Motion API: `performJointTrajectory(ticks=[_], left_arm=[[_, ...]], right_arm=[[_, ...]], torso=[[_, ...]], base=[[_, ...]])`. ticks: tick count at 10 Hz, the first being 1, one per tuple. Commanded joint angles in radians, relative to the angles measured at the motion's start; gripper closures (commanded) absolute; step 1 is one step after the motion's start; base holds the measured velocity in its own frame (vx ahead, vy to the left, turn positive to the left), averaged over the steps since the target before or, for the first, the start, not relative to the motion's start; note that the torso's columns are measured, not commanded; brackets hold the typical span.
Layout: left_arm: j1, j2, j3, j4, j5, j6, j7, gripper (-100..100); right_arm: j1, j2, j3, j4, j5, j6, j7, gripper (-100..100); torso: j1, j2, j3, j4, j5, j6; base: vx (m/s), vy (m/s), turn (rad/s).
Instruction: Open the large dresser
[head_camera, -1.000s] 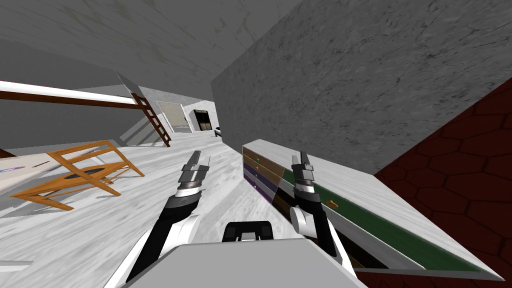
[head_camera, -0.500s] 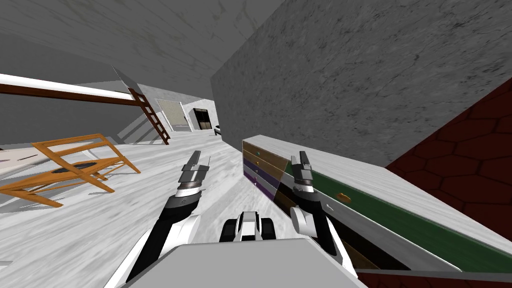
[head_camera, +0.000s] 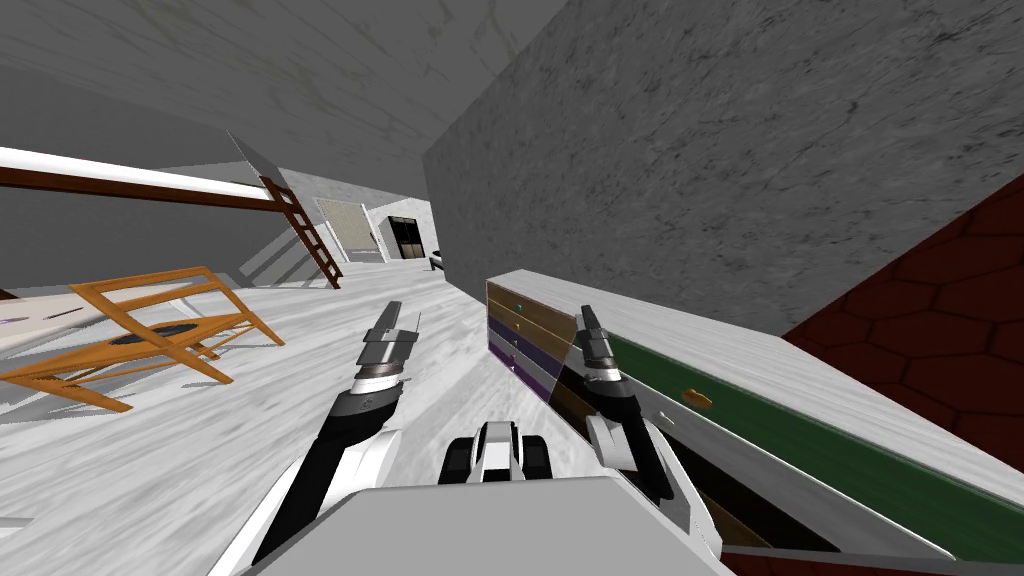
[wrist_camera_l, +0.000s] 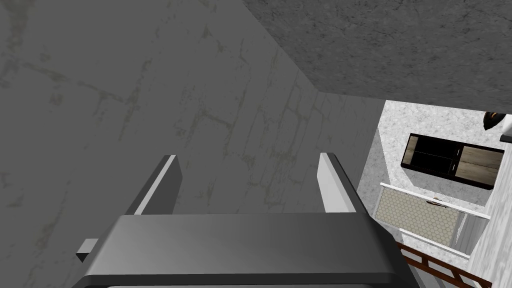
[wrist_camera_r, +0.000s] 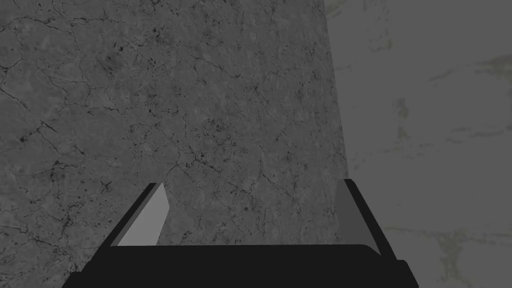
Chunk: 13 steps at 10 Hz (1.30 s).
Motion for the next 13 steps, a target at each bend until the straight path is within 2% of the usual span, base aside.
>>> performJointTrajectory(ticks=[1,4,5,6,7,9,12,13], left_arm=[[0.000,0.000,0.000,0.000,0.000,0.000,0.000,0],[0.000,0.000,0.000,0.000,0.000,0.000,0.000,0],[0.000,0.000,0.000,0.000,0.000,0.000,0.000,0],[0.000,0.000,0.000,0.000,0.000,0.000,0.000,0],[0.000,0.000,0.000,0.000,0.000,0.000,0.000,0],[0.000,0.000,0.000,0.000,0.000,0.000,0.000,0],[0.000,0.000,0.000,0.000,0.000,0.000,0.000,0],[0.000,0.000,0.000,0.000,0.000,0.000,0.000,0]], right_arm=[[-0.025,-0.043,0.006,0.047,0.079,0.047,0.051,-100],[-0.062,-0.069,0.005,0.111,0.171,0.115,0.115,-100],[-0.062,-0.069,0.005,0.111,0.187,0.115,0.115,-100],[-0.076,-0.073,0.005,0.133,0.222,0.140,0.138,-100],[-0.076,-0.073,0.005,0.133,0.227,0.140,0.138,-100],[-0.105,-0.077,0.004,0.181,0.296,0.193,0.189,-100],[-0.120,-0.078,0.003,0.207,0.356,0.221,0.215,-100],[-0.135,-0.078,0.003,0.233,0.394,0.250,0.242,-100]], torso=[[0.000,0.000,0.000,0.000,0.000,0.000],[0.000,0.000,0.000,0.000,0.000,0.000],[0.000,0.000,0.000,0.000,0.000,0.000],[-0.002,0.001,0.001,0.000,0.000,0.000],[-0.002,0.002,0.001,0.001,-0.001,0.000],[-0.001,0.001,0.000,0.000,0.000,0.000],[-0.001,0.001,0.000,0.000,0.000,0.000],[-0.001,0.001,0.001,0.000,0.000,0.000]], base=[[0.039,0.042,0.022],[0.051,0.063,0.030],[0.034,0.042,0.011],[0.032,0.033,0.021],[0.023,0.023,0.010],[0.039,0.040,0.032],[0.031,0.039,0.014],[0.024,0.042,0.022]])
